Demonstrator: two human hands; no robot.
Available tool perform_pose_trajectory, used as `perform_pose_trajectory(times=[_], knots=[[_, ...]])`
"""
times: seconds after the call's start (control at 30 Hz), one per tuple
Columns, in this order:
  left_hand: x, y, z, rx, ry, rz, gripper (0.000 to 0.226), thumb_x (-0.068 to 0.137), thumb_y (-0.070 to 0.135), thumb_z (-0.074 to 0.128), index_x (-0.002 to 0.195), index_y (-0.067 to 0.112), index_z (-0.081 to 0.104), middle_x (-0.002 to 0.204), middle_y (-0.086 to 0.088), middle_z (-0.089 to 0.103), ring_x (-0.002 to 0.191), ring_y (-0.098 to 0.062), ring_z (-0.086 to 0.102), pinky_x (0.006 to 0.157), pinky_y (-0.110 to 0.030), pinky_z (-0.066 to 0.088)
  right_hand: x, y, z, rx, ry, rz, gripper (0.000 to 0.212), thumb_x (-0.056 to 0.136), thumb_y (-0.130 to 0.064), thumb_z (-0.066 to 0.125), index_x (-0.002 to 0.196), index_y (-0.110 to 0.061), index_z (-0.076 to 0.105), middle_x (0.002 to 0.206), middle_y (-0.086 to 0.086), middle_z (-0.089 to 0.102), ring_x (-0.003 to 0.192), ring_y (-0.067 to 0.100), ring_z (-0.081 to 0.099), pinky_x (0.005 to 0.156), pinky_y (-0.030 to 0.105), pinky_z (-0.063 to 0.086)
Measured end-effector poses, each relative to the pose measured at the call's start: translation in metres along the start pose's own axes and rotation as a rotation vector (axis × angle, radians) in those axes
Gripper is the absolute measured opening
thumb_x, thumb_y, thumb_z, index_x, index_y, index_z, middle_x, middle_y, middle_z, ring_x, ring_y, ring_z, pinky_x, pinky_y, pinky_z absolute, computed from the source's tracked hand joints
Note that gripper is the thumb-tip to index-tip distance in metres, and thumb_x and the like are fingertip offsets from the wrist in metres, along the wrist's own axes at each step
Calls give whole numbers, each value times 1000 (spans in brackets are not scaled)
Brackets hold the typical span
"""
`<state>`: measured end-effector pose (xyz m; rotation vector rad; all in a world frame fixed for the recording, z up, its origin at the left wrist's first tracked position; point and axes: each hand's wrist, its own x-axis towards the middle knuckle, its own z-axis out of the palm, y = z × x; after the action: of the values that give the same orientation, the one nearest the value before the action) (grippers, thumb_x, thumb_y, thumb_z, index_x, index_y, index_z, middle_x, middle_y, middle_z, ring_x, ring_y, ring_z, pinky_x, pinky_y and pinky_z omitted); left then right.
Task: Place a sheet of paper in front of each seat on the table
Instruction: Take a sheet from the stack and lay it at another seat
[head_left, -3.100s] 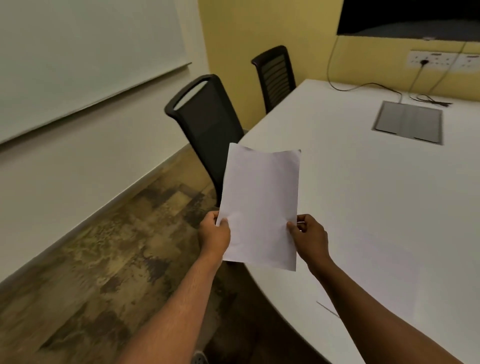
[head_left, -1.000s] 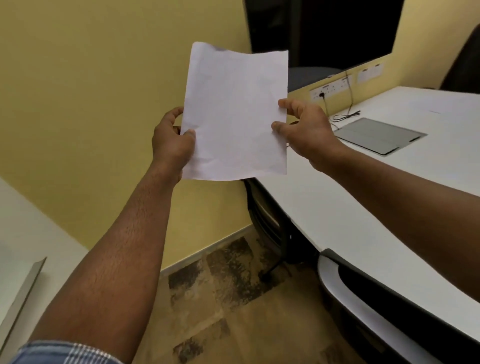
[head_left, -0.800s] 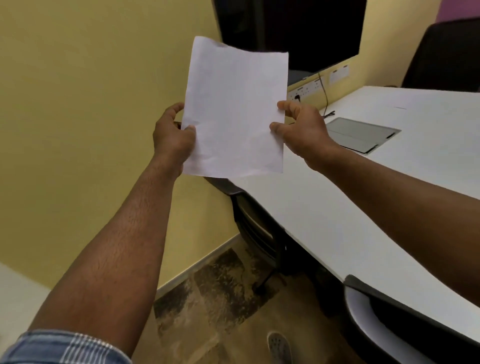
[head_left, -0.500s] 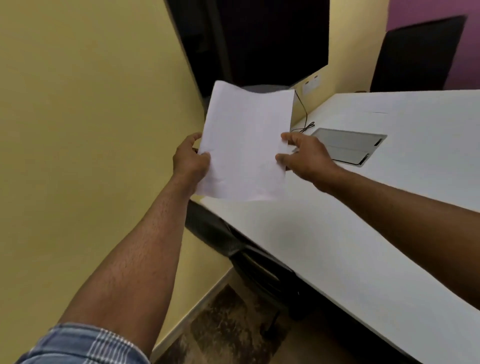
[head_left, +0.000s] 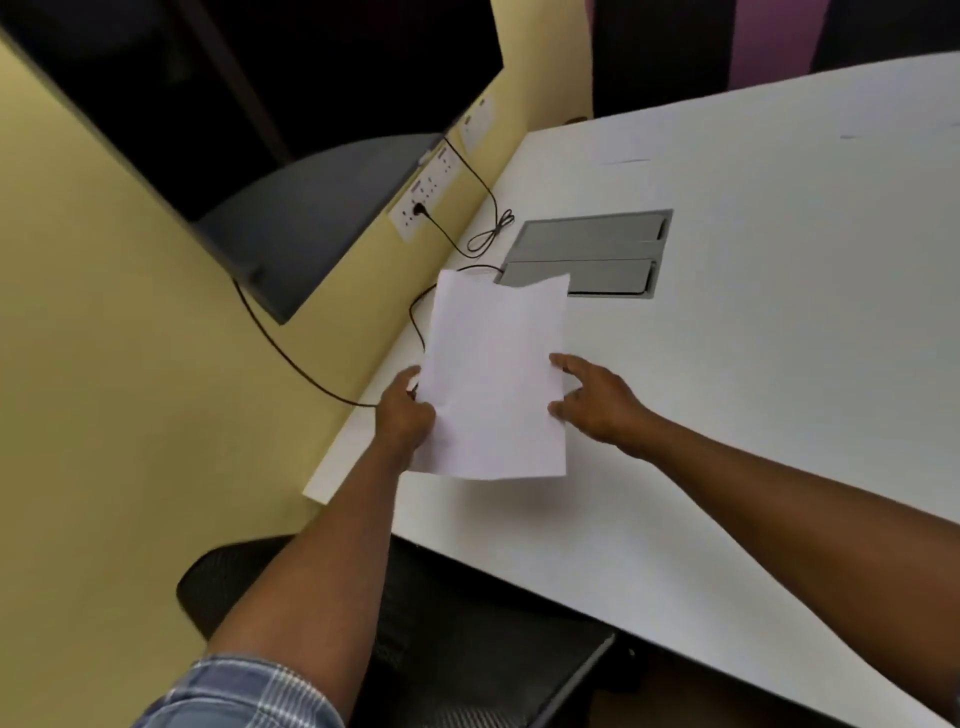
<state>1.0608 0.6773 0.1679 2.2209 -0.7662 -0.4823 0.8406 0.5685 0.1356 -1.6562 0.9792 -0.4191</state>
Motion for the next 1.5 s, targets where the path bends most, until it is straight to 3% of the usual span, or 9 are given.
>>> perform_pose_trajectory(times=[0.1, 0.2, 0.37, 0.53, 0.73, 0.83, 0.93, 1.23, 1.5], knots=[[37, -28, 27, 58, -86, -35, 66, 80, -5, 44, 141, 19, 46, 111, -17, 66, 86, -28, 62, 57, -21, 48, 18, 34, 21, 23, -3, 103, 69, 87, -18, 69, 147, -31, 36, 94, -1, 63, 86, 14, 59, 76, 19, 43], [70, -57, 53, 90, -174, -74, 64, 80, -4, 45, 141, 18, 46, 113, -19, 66, 98, -34, 63, 81, -34, 52, 36, 64, 41, 18, 20, 192, 70, 88, -17, 67, 148, -31, 33, 113, 4, 59, 102, 18, 58, 88, 21, 42], [113, -99, 91, 121, -274, -149, 62, 82, -2, 45, 141, 18, 46, 118, -17, 62, 106, -32, 60, 94, -35, 47, 64, 105, 74, -16, 41, 312, 69, 89, -15, 65, 148, -29, 33, 99, -1, 55, 82, 15, 54, 81, 22, 41], [131, -127, 117, 149, -318, -108, 64, 82, -4, 47, 143, 18, 43, 125, -20, 60, 113, -33, 58, 97, -32, 44, 85, 129, 91, -173, 64, 321, 71, 87, -15, 68, 149, -21, 33, 138, 8, 51, 98, 17, 57, 90, 21, 38], [131, -154, 138, 427, -330, 69, 58, 84, 17, 53, 141, 24, 46, 129, -13, 42, 120, -34, 45, 97, -43, 41, 82, 150, 106, -531, 58, 270, 71, 86, -36, 66, 146, -17, 33, 154, 11, 20, 134, 30, 33, 107, 40, 37], [129, -170, 144, 551, -274, 220, 50, 86, 41, 58, 134, 24, 53, 127, -10, 41, 115, -34, 42, 94, -47, 42, 80, 159, 116, -736, 22, 196, 71, 89, -47, 56, 148, -18, 28, 160, 8, 13, 135, 32, 26, 108, 42, 34], [129, -182, 148, 533, -232, 257, 53, 86, 48, 59, 133, 26, 53, 129, -9, 41, 114, -35, 41, 92, -48, 41, 75, 168, 123, -807, 39, 168, 70, 93, -50, 48, 150, -18, 24, 161, 3, 16, 135, 30, 26, 106, 42, 33], [124, -170, 143, 603, -281, 242, 57, 92, 49, 46, 144, 25, 38, 138, -11, 38, 121, -36, 40, 97, -49, 40, 68, 167, 122, -831, -9, 151, 75, 93, -66, 23, 154, -25, 8, 164, -2, 3, 141, 27, 19, 110, 43, 27], [97, -110, 108, 703, -260, 408, 68, 95, 60, 27, 151, 22, 25, 159, -11, 24, 143, -31, 26, 113, -46, 25, 43, 125, 94, -907, 61, 21, 77, 92, -69, 14, 154, -26, 2, 164, -2, -5, 151, 21, 0, 120, 41, 5]])
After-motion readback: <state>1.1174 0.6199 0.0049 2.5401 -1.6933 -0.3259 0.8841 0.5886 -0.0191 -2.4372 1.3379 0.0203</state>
